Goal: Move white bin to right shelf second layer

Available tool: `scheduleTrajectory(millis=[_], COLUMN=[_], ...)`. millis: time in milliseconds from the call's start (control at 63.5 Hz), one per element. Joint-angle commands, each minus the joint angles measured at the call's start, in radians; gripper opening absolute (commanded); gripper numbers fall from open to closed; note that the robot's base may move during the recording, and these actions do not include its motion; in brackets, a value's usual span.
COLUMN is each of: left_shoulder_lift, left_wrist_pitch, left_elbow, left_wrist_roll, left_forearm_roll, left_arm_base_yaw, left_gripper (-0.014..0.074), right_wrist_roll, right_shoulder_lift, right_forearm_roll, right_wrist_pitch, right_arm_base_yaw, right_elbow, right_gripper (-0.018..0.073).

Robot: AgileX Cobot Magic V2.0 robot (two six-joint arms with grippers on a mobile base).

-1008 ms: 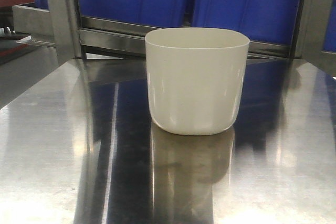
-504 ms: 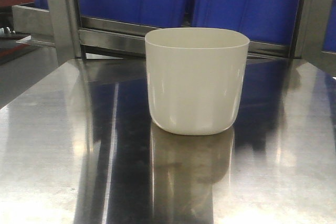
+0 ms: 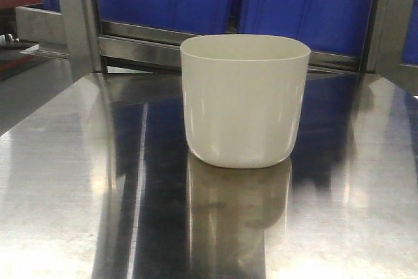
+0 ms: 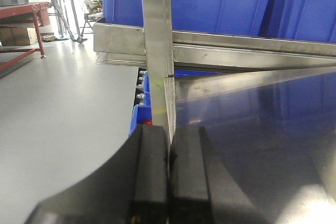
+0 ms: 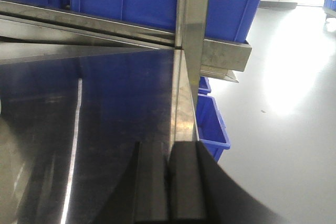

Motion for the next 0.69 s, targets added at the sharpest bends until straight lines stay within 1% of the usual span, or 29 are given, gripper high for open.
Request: scheduleTrajectory(millis=[0,110,220,268,315,425,457,677], left_shoulder_lift=[-0.014,-0.014,-0.014,-0.014,-0.014,-0.014,-0.014,-0.014], left_wrist_pitch=[-0.085,-0.085,-0.085,-0.085,-0.085,-0.085,-0.085,-0.085], left_elbow=[0.037,0.037,0.037,0.037,0.037,0.037,0.037,0.037], left_wrist_roll=[-0.004,-0.004,-0.004,-0.004,-0.004,-0.004,-0.004,-0.004], left_forearm_roll=[-0.005,-0.005,-0.005,-0.005,-0.005,-0.005,-0.005,-0.005], left_arm_base_yaw=[-0.005,-0.005,-0.005,-0.005,-0.005,-0.005,-0.005,-0.005], left_gripper=[0.0085,0.0085,0.0085,0.0085,0.0085,0.0085,0.0085,0.0085], right_wrist_roll=[-0.011,-0.011,-0.006,0.03,0.106,0.294,0.327,0.33], right_shoulder_lift=[-0.019,-0.019,-0.007,0.021,0.058,0.169,0.215,0.523], right_forearm_roll=[-0.014,-0.013,0.003,0.02,0.045,0.063,0.063,0.063], right_wrist_pitch=[-0.121,-0.209,-0.365,-0.425,-0.467,-0.447,-0.435,-0.363], right_arm_base_yaw=[-0.006,-0.006,-0.006,-0.006,-0.006,-0.006,-0.006,-0.006], right_elbow=[-0.017,-0.017,-0.023,-0.039,-0.066,-0.141,-0.176,-0.474], right_gripper=[0.0048,0.0048,0.0048,0.0048,0.0048,0.0048,0.0048,0.0048])
